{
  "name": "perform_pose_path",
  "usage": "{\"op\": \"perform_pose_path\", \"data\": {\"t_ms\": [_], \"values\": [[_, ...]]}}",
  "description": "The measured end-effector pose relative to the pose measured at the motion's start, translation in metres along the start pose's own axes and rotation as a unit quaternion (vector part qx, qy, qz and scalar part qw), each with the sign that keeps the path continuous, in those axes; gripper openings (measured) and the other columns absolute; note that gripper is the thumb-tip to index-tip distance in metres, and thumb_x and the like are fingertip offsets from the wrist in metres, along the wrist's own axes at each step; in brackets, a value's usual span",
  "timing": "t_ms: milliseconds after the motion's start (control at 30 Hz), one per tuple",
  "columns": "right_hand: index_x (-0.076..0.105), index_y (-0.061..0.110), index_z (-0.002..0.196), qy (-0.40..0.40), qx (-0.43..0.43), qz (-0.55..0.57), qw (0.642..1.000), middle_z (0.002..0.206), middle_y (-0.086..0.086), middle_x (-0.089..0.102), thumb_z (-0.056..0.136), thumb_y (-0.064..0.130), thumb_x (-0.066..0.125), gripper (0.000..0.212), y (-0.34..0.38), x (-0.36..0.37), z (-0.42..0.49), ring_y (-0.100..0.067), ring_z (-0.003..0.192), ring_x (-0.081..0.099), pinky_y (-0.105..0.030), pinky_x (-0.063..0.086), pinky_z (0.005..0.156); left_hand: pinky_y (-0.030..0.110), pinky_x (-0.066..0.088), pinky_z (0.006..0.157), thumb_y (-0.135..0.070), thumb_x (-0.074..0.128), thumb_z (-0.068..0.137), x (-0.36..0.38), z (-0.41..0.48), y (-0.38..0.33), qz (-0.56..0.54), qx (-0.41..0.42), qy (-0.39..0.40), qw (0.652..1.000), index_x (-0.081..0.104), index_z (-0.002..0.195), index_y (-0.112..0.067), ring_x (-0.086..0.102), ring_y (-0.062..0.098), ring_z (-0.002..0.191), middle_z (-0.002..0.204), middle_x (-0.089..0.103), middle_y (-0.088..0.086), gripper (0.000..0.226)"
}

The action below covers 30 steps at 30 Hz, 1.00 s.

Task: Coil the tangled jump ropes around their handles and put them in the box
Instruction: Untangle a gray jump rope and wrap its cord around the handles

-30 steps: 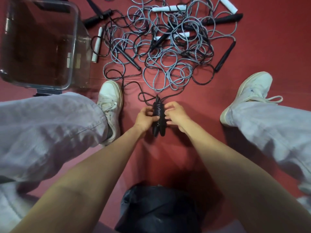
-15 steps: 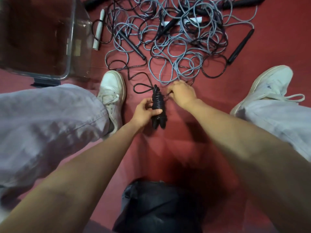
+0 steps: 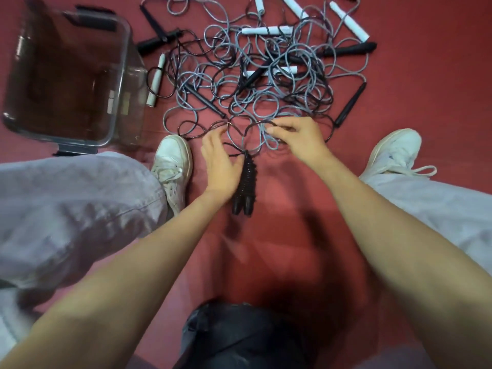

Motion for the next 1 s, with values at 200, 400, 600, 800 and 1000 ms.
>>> {"op": "perform_pose_path", "data": {"t_ms": [200, 400, 600, 800, 1000], "values": [[0.07, 0.013, 0.09, -0.072, -0.015, 0.183, 0.98, 0.067, 0.009, 0.064, 0.088, 0.007, 0.066, 0.007, 0.063, -0.037, -0.008, 0.0, 0.059, 0.057, -0.017, 0.047, 0.065, 0.037, 0.039, 0.091, -0.03, 0.06, 0.083, -0.02, 0.05, -0.048, -0.007, 0.043, 0.148, 0.988, 0.052, 0.082, -0.02, 0.059, 0.025, 0.092, 0.087, 0.063, -0.002, 0.013], [0.031, 0.017, 0.142, -0.02, 0.049, 0.063, 0.997, 0.085, -0.001, 0.053, 0.086, 0.005, 0.065, 0.067, 0.1, -0.057, -0.007, -0.009, 0.064, 0.05, -0.022, 0.041, 0.061, 0.03, 0.047, 0.063, -0.01, 0.06, 0.093, -0.073, 0.06, -0.107, -0.24, 0.021, 0.131, 0.962, 0.061, 0.08, -0.019, 0.054, 0.012, 0.059, 0.067, 0.061, -0.002, 0.016], [0.051, 0.026, 0.135, 0.008, -0.079, -0.232, 0.969, 0.15, -0.011, 0.025, 0.083, 0.025, 0.074, 0.058, 0.16, -0.084, -0.013, -0.027, 0.139, 0.025, -0.034, 0.024, 0.113, 0.036, 0.043, 0.062, -0.016, 0.062, 0.093, -0.119, 0.064, -0.18, -0.234, 0.098, 0.197, 0.947, 0.065, 0.085, -0.001, 0.051, 0.015, 0.047, 0.055, 0.054, -0.004, 0.017], [0.07, 0.016, 0.081, -0.006, -0.123, -0.152, 0.981, 0.075, 0.005, 0.069, 0.094, 0.022, 0.057, 0.02, 0.18, -0.105, -0.017, -0.004, 0.059, 0.052, -0.028, 0.04, 0.06, 0.022, 0.042, 0.057, -0.015, 0.064, 0.092, -0.121, 0.061, -0.186, -0.222, 0.109, 0.222, 0.943, 0.061, 0.091, -0.01, 0.053, 0.008, 0.053, 0.065, 0.057, -0.001, 0.006], [0.071, 0.009, 0.095, 0.016, -0.067, -0.025, 0.997, 0.067, 0.002, 0.061, 0.094, 0.017, 0.06, 0.013, 0.157, -0.107, -0.015, -0.009, 0.064, 0.055, -0.027, 0.05, 0.065, 0.014, 0.043, 0.072, -0.001, 0.053, 0.096, -0.082, 0.052, -0.122, -0.162, 0.048, 0.321, 0.932, 0.051, 0.088, -0.016, 0.058, 0.0, 0.077, 0.086, 0.063, -0.004, 0.017]]}}
Point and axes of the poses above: each hand's wrist, its own z-axis towards the middle knuckle, its own x-axis out of the palm, y = z × x, the point moved 2 cm from there along z, towards the middle knuckle
